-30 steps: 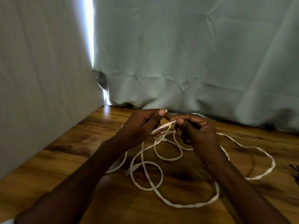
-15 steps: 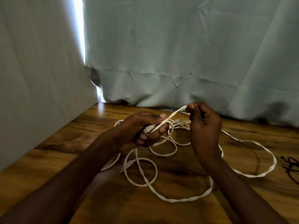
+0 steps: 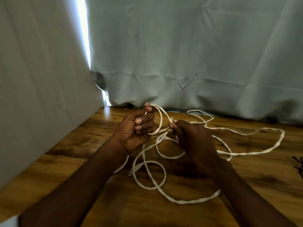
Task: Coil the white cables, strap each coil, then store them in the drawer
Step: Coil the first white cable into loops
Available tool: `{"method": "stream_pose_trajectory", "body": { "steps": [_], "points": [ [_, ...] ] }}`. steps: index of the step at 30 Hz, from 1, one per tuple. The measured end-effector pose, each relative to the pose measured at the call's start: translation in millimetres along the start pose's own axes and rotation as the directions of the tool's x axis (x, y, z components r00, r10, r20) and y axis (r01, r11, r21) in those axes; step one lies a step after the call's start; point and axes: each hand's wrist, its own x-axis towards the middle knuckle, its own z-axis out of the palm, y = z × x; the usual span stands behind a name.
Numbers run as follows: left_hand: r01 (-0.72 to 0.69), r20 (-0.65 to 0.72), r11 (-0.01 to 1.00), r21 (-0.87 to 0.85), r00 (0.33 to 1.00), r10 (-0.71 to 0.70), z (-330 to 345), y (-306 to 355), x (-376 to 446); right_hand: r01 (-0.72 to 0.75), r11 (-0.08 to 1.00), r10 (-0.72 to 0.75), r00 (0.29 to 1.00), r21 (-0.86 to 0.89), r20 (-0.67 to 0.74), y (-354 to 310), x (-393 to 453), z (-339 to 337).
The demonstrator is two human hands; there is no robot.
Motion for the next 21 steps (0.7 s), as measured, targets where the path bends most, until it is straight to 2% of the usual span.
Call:
{"method": "stream_pose_trajectory", "body": {
  "steps": [4, 6, 9, 12, 14, 16, 18, 21],
  "points": [
    [-0.010, 0.081, 0.989, -0.149, 0.996, 0.022, 0, 1, 1, 0.063, 0.998, -0.062, 0.998, -0.029, 0.030, -9, -1, 6],
    [-0.041, 0.067, 0.978, -0.206, 0.996, 0.056, -3, 2, 2, 0.053, 0.998, -0.048, 0.993, -0.044, 0.107, -15, -3, 6],
    [-0.124, -0.004, 0.961, -0.247, 0.992, 0.127, -6, 5, 2, 0.064, 0.998, -0.058, 0.971, -0.021, 0.232, -20, -6, 2],
    [-0.244, -0.158, 0.952, -0.186, 0.964, 0.216, -4, 8, 2, 0.132, 0.991, -0.132, 0.961, 0.013, 0.245, -22, -4, 5],
    [-0.269, -0.206, 0.952, -0.146, 0.949, 0.237, -1, 7, 0, 0.156, 0.988, -0.153, 0.958, 0.007, 0.243, -21, -5, 7],
    [-0.234, -0.199, 0.966, -0.109, 0.957, 0.210, 2, 8, -2, 0.115, 0.993, -0.113, 0.971, 0.003, 0.211, -14, -5, 8],
    [-0.140, -0.107, 0.990, -0.035, 0.985, 0.135, 5, 9, -6, 0.017, 1.000, -0.014, 0.989, -0.018, 0.147, -3, -3, 10],
    [-0.007, 0.030, 0.993, 0.118, 1.000, 0.003, 14, 7, -9, -0.123, 0.991, 0.122, 0.992, 0.043, 0.022, 14, 3, 11]
  ]
}}
